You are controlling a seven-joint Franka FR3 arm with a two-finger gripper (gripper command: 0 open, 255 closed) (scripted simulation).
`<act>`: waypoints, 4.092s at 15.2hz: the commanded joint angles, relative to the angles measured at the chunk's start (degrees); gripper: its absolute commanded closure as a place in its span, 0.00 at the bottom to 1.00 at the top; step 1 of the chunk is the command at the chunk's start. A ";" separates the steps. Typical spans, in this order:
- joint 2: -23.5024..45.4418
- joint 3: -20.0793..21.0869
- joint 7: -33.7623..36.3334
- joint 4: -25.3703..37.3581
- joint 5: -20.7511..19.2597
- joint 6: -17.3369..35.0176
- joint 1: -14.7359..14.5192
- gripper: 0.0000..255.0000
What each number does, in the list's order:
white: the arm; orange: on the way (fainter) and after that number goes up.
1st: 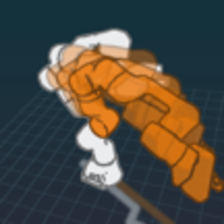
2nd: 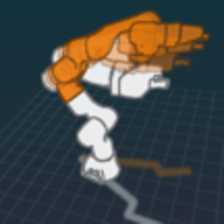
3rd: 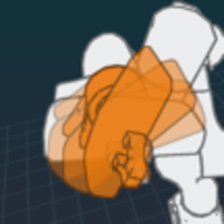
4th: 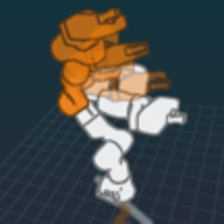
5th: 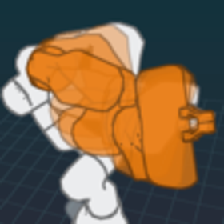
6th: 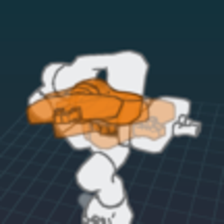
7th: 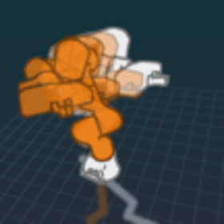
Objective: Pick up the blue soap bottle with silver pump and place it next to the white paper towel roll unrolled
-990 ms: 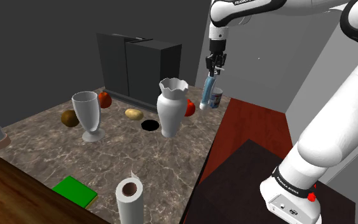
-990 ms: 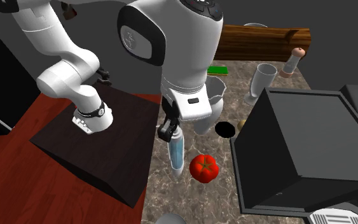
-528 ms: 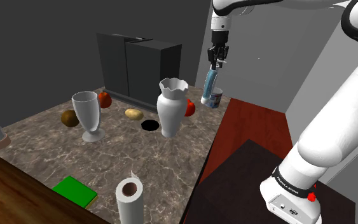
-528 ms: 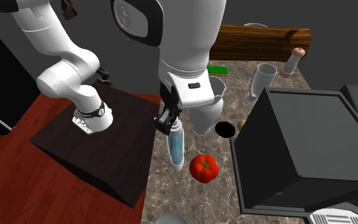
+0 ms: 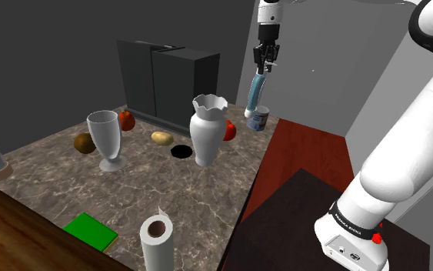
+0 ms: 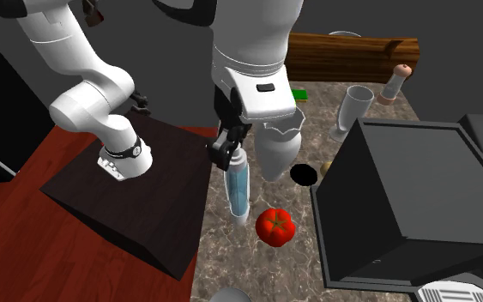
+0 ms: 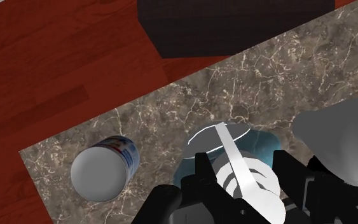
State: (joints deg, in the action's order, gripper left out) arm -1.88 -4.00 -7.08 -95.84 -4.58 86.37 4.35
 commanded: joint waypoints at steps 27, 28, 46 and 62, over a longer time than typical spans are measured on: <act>9.48 0.36 -0.86 33.93 0.24 -24.49 -0.59 1.00; 7.94 0.93 0.58 31.88 0.29 -24.08 -1.41 1.00; -4.93 14.01 27.55 16.57 5.37 -22.60 -13.42 1.00; 0.37 26.69 51.30 21.04 8.46 -21.21 -23.30 1.00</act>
State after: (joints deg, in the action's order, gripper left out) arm -1.55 22.42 43.61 -74.32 3.83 64.57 -18.70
